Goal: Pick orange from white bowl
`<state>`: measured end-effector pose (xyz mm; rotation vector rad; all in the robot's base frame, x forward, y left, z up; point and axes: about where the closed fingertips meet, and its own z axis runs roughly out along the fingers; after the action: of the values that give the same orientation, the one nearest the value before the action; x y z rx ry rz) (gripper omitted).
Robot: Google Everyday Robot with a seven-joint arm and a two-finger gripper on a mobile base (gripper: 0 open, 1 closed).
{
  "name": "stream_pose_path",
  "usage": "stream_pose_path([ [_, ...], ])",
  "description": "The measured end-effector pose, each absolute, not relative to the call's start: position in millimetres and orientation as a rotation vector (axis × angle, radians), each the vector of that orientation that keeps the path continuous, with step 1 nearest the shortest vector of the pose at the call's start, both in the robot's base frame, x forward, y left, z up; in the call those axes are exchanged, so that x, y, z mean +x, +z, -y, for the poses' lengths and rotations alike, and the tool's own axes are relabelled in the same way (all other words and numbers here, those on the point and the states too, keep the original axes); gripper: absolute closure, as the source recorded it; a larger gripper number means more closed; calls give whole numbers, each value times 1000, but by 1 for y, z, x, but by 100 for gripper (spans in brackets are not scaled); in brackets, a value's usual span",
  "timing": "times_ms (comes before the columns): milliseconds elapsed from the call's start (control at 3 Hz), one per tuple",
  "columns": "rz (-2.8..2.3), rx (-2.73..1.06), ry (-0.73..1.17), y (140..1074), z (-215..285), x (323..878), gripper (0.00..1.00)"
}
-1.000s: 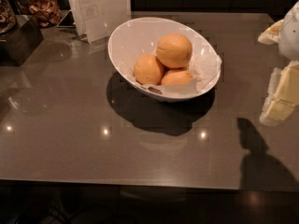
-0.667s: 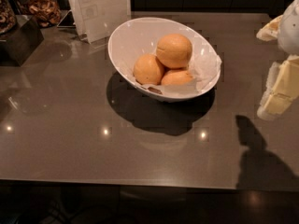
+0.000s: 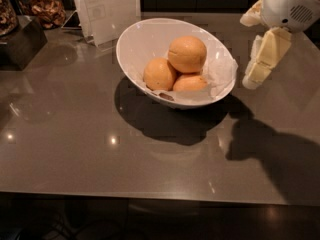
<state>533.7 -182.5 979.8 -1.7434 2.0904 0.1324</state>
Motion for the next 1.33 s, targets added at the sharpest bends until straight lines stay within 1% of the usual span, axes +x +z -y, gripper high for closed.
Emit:
stream_pose_path([
  [333, -2051, -1779, 225, 968, 160, 570, 0],
  [667, -2039, -1765, 217, 969, 157, 578, 0],
  [1000, -2020, -1729, 296, 957, 145, 585, 0],
  [1333, -2008, -1721, 417, 939, 119, 595, 0],
])
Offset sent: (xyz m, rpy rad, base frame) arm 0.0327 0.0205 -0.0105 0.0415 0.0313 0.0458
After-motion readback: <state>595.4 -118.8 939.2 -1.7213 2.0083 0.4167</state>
